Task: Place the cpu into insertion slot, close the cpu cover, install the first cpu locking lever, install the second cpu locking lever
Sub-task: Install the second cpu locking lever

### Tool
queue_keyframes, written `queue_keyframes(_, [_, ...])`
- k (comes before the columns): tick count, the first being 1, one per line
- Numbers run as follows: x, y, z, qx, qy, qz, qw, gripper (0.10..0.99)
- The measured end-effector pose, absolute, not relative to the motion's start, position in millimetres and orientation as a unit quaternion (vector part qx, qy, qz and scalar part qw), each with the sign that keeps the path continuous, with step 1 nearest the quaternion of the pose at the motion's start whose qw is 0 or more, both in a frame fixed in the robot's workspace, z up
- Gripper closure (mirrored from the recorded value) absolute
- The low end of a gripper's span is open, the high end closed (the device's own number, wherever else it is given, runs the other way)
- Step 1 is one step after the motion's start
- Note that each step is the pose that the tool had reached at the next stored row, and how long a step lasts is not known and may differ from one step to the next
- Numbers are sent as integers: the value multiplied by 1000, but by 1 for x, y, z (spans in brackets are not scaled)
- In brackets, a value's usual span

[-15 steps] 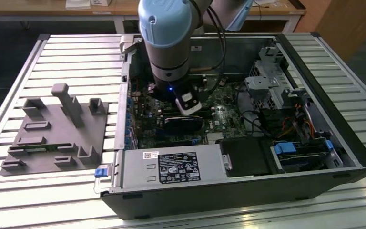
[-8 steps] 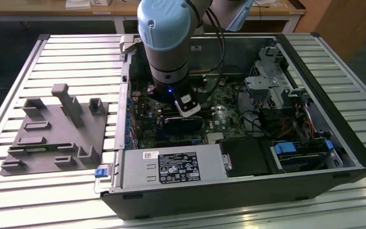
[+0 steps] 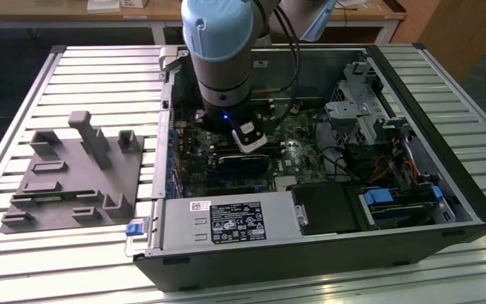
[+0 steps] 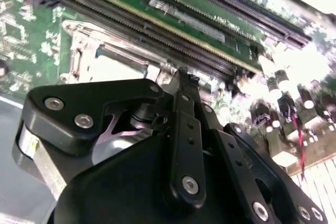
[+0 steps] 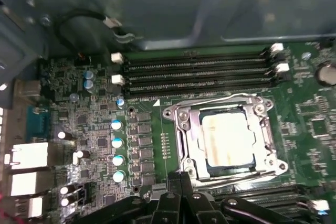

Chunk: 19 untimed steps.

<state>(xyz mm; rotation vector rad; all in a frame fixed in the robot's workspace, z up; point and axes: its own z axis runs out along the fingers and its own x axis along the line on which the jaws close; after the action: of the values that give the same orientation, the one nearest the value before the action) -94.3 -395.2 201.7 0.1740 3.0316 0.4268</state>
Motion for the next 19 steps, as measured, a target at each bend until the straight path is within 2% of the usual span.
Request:
queue_keyframes(8, [-94,-395,227,57,989,134,38,980])
queue_keyframes(14, [-91,-395,228,60,992,102,40,980])
queue_keyframes(19, [-80,-395,228,63,993,85,42,980])
